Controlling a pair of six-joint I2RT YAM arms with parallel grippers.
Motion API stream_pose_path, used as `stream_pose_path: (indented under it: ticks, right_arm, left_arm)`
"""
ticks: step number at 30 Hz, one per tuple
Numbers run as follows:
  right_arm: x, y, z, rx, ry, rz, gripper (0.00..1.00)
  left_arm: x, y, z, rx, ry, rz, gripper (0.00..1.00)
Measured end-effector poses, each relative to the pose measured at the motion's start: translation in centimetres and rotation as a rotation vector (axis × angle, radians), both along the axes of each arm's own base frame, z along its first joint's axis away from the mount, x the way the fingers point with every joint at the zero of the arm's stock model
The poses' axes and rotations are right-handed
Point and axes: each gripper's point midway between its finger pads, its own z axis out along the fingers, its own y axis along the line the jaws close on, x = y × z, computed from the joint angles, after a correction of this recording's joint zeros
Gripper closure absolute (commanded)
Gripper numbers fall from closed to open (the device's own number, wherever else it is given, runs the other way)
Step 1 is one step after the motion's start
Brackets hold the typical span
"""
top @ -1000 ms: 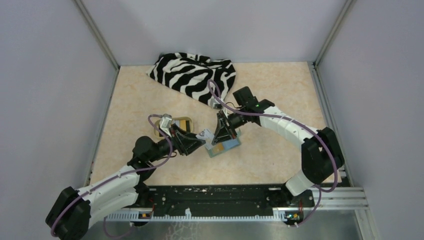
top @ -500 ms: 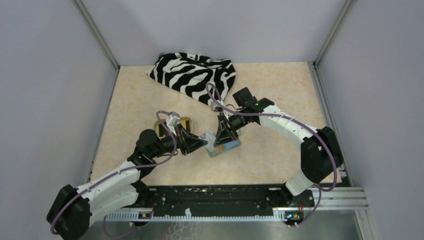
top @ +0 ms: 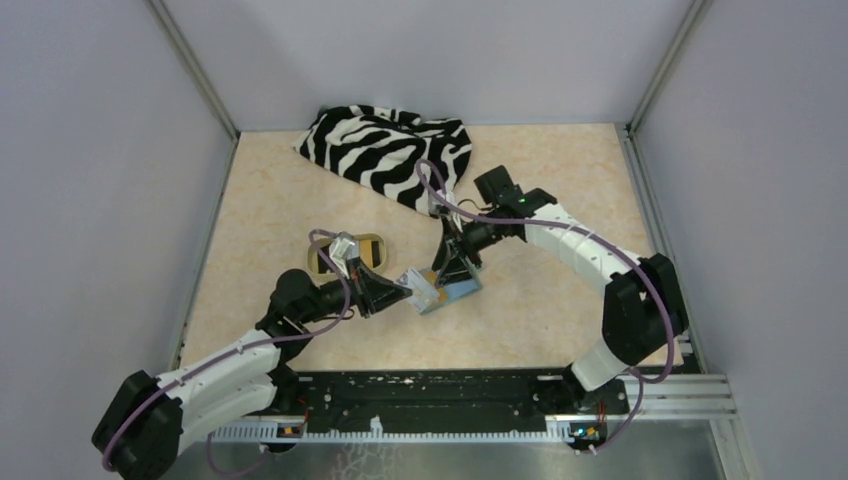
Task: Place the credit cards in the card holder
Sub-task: Insert the credit card into the card holder.
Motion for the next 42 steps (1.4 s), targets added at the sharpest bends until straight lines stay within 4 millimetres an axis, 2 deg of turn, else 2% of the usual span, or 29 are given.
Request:
stream_pose_path:
  ticks: [2,6,8,11,13,16,17,19,23,29,32,42]
  right_arm:
    - [1.7,-1.0,0.2,-0.005,-0.022,-0.065,0.44]
    - [5.6,-4.3,0.6,-0.004,-0.146,-0.242,0.18]
    - [6.6,-5.9,0.6,-0.011,-0.217,-0.313,0.14]
    - [6.7,-6.7,0.6,-0.015,-0.299,-0.331,0.15]
    - [6.8,-6.8,0.2,-0.032,-0.324,-0.326,0.20]
    - [7.4,-7.4,-1.3,-0.091,-0.333,-0.337,0.22]
    - [7.7,-7.5,-1.8,-0.111,-0.334,-0.347,0.27]
    - [8.4,-8.3,-3.6,-0.174,-0.346,-0.375,0.32]
    - [8.3,-9.7,-7.7,-0.298,-0.282,-0.409,0.43]
    - [8.7,-9.8,-12.2,-0.431,-0.172,-0.452,0.44]
    - [9.1,-10.1,-13.6,-0.491,-0.143,-0.493,0.44]
    - [10.5,-10.5,-14.9,-0.568,-0.104,-0.577,0.44]
  left_arm:
    - [-0.2,0.4,-1.3,-0.001,0.049,0.018,1.00]
    - [-0.5,1.2,-4.1,0.000,0.186,0.065,1.00]
    - [-0.5,1.3,-5.4,-0.002,0.267,0.084,1.00]
    - [-0.2,1.0,-6.2,-0.008,0.345,0.091,1.00]
    - [0.0,0.7,-6.8,-0.012,0.387,0.088,1.00]
    - [0.4,0.1,-7.8,-0.010,0.447,0.086,1.00]
    - [0.5,-0.1,-8.1,-0.007,0.458,0.086,1.00]
    - [0.7,-0.7,-8.6,0.001,0.484,0.079,1.00]
    - [1.3,-1.8,-9.4,0.020,0.507,0.082,1.00]
    - [3.4,-2.7,-10.6,0.043,0.533,0.151,1.00]
    - [4.5,-3.0,-11.2,0.054,0.549,0.188,1.00]
    - [6.3,-3.5,-13.5,0.107,0.611,0.259,1.00]
